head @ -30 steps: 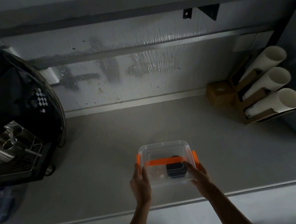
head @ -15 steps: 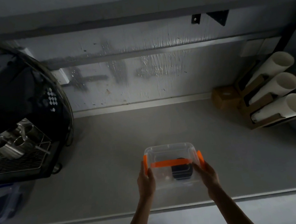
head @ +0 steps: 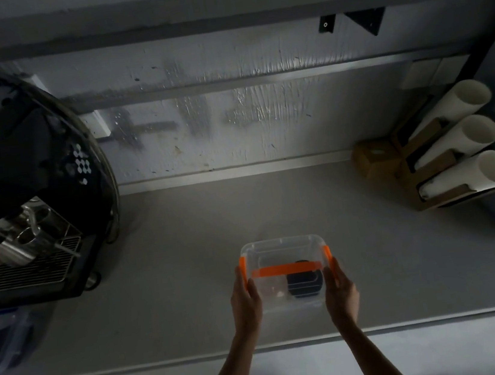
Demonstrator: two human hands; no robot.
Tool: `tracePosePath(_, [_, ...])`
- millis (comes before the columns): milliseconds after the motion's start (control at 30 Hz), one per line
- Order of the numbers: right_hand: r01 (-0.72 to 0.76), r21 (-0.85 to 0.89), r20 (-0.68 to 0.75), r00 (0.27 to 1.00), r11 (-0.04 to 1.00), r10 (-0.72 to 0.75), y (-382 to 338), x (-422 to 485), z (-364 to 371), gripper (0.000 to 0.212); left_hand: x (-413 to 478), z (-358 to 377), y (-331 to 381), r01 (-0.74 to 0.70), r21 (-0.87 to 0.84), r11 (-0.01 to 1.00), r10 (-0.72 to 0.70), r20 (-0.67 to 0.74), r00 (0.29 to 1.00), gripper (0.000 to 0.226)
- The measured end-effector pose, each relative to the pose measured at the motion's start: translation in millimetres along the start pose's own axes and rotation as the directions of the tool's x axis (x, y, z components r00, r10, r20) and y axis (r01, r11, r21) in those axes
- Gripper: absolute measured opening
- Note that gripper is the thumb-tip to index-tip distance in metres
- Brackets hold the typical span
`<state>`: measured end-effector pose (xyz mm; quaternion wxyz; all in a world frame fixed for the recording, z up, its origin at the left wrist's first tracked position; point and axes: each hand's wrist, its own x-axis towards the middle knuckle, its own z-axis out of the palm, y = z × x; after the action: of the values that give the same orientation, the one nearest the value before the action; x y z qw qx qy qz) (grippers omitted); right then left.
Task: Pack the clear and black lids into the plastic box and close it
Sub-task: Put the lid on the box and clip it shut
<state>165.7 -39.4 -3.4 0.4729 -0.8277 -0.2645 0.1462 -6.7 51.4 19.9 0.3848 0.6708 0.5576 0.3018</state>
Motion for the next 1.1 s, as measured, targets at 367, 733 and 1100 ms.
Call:
tracePosePath(367, [-0.312, 0.369, 0.407, 0.901, 0.875, 0.150, 11, 9, -20, 0.053, 18, -10, 16, 0.252, -0.270, 0.929, -0.189, 0.238, 0.953, 0.070])
tracePosePath(733, [-0.357, 0.414, 0.470, 0.872, 0.837, 0.139, -7, 23, -15, 0.037, 18, 0, 7, 0.333, -0.303, 0.893, -0.280, 0.207, 0.937, 0.060])
tracePosePath(1100, [-0.272, 0.390, 0.396, 0.912, 0.880, 0.106, -52, 75, 20, 0.041, 82, -8, 25, 0.328, -0.374, 0.868, -0.278, 0.182, 0.943, 0.043])
